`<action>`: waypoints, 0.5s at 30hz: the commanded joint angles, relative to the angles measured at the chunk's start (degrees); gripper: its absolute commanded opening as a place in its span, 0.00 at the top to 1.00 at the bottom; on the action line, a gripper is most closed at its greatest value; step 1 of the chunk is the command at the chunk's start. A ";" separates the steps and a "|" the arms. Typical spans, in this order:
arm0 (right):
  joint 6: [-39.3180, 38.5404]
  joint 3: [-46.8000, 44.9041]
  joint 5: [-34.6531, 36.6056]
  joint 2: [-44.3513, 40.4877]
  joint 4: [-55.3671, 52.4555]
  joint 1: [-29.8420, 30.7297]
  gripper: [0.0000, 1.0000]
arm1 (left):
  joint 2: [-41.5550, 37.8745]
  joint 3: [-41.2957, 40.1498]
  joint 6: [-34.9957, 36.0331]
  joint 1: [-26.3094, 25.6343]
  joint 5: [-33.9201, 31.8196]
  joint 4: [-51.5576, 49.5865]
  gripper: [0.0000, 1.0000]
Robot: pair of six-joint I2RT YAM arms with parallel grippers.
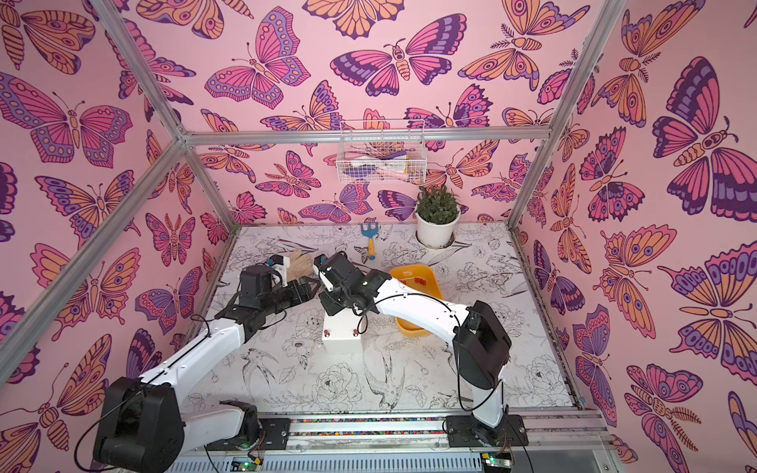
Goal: Cover the protruding screws with screw protection sleeves
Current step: Attach the screw protection sleeve to the screw.
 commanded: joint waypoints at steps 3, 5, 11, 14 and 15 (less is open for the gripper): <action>-0.22 1.82 -1.39 1.54 -1.10 -0.30 1.00 | 0.30 -0.20 0.38 0.47 0.56 0.88 0.19; -0.20 1.82 -1.54 1.80 -1.13 -0.24 1.00 | 0.31 -0.17 0.48 0.44 0.54 0.86 0.19; -0.11 1.88 -1.89 2.30 -1.23 -0.31 1.00 | 0.29 -0.33 0.50 0.46 0.47 0.87 0.19; -0.03 1.77 -1.91 2.33 -1.21 -0.30 1.00 | 0.26 -0.34 0.51 0.42 0.47 0.88 0.19; -0.02 1.73 -1.89 2.29 -1.23 -0.30 1.00 | 0.24 -0.33 0.62 0.44 0.50 0.83 0.19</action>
